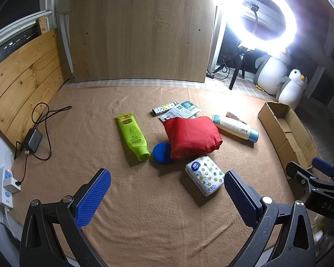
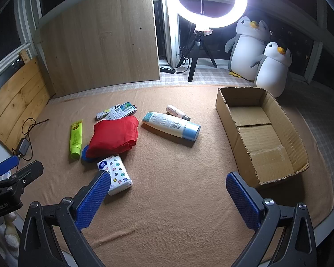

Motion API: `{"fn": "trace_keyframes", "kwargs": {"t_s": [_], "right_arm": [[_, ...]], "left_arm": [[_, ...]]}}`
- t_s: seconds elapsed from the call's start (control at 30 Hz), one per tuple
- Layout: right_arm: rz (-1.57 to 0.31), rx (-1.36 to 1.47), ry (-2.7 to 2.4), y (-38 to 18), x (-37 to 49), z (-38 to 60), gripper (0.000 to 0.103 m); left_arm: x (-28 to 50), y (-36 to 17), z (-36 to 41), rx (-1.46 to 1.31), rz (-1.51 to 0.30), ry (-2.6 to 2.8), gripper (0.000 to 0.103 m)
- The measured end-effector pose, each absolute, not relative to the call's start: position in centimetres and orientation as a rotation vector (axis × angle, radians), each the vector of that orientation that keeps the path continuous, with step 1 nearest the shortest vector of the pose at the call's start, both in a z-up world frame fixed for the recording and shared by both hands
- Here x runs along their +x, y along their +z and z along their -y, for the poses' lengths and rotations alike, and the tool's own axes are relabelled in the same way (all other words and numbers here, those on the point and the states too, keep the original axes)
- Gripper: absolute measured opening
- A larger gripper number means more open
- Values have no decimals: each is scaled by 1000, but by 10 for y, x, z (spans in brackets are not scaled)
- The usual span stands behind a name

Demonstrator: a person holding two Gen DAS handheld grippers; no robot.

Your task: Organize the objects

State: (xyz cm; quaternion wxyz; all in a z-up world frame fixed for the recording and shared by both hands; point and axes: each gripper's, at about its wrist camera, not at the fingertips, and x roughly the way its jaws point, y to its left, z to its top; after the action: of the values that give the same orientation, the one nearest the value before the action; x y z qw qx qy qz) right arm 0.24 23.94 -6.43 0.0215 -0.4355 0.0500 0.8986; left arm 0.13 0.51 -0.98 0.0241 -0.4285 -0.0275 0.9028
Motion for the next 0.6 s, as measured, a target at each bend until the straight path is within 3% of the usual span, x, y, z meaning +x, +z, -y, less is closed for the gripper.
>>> {"fn": "trace_keyframes", "kwargs": {"t_s": [0.6], "right_arm": [[-167, -1374, 2772, -69, 0, -239, 102]], "left_arm": [[-3, -19, -7, -1348, 78, 2768, 103]]}}
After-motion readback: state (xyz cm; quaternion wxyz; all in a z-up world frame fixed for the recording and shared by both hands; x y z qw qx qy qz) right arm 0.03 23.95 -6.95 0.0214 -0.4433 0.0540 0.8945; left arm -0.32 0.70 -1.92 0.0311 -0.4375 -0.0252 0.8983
